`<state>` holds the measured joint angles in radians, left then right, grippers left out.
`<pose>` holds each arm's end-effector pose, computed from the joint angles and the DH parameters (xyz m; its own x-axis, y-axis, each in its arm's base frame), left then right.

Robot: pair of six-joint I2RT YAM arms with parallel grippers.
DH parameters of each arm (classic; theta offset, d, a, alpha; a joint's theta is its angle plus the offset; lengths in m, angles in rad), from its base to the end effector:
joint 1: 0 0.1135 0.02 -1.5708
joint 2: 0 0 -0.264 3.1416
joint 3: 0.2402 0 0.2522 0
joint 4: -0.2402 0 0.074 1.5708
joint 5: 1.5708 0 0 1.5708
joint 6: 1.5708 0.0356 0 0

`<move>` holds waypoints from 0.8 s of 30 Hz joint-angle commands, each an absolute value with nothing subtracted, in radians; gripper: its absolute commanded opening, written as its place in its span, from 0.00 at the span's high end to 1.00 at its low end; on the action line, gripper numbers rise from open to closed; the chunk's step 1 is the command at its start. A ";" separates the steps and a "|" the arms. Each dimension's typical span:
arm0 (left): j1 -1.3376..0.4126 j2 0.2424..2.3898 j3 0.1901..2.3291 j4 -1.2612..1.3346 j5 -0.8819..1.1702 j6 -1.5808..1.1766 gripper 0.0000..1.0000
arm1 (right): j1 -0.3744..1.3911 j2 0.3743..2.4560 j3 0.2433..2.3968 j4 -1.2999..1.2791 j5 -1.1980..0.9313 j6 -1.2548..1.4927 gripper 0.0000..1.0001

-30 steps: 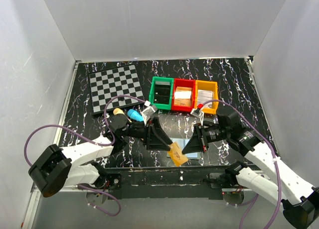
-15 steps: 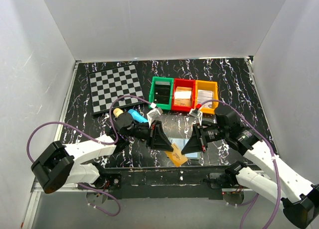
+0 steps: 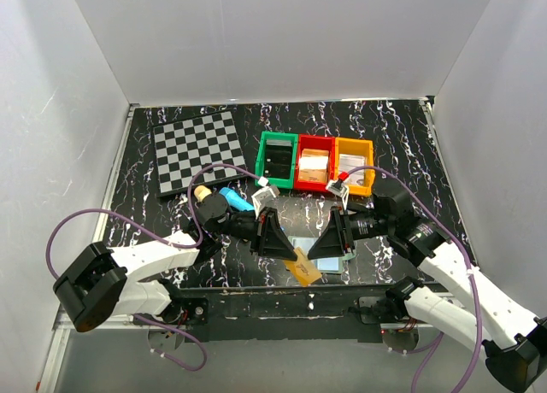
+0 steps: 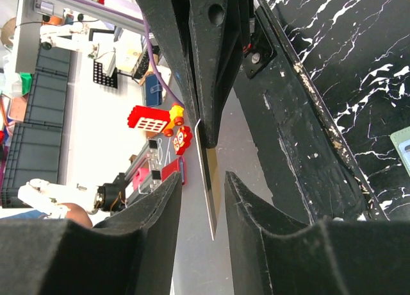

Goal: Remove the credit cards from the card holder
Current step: Place the credit card in the storage box.

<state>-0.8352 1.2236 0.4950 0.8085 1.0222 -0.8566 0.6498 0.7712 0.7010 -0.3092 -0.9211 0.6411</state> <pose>0.1420 -0.2021 0.2508 -0.6883 0.1733 -0.7044 0.6676 -0.2286 -0.7086 0.1166 0.1242 0.3048 -0.8075 -0.1591 -0.5681 -0.5889 0.1614 0.7919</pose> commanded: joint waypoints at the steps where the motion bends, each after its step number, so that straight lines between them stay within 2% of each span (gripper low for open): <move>1: -0.841 1.216 0.512 0.842 1.026 -0.865 1.00 | 0.647 0.767 0.703 -0.244 -0.942 0.658 0.60; 9: -0.841 1.218 0.525 0.827 0.993 -0.864 1.00 | 0.650 0.767 0.710 -0.278 -0.950 0.637 0.62; 16: -0.841 1.213 0.523 0.828 0.960 -0.868 1.00 | 0.652 0.778 0.726 -0.356 -0.925 0.583 0.59; 24: -0.841 1.218 0.526 0.819 0.962 -0.865 1.00 | 0.652 0.775 0.727 -0.353 -0.914 0.577 0.71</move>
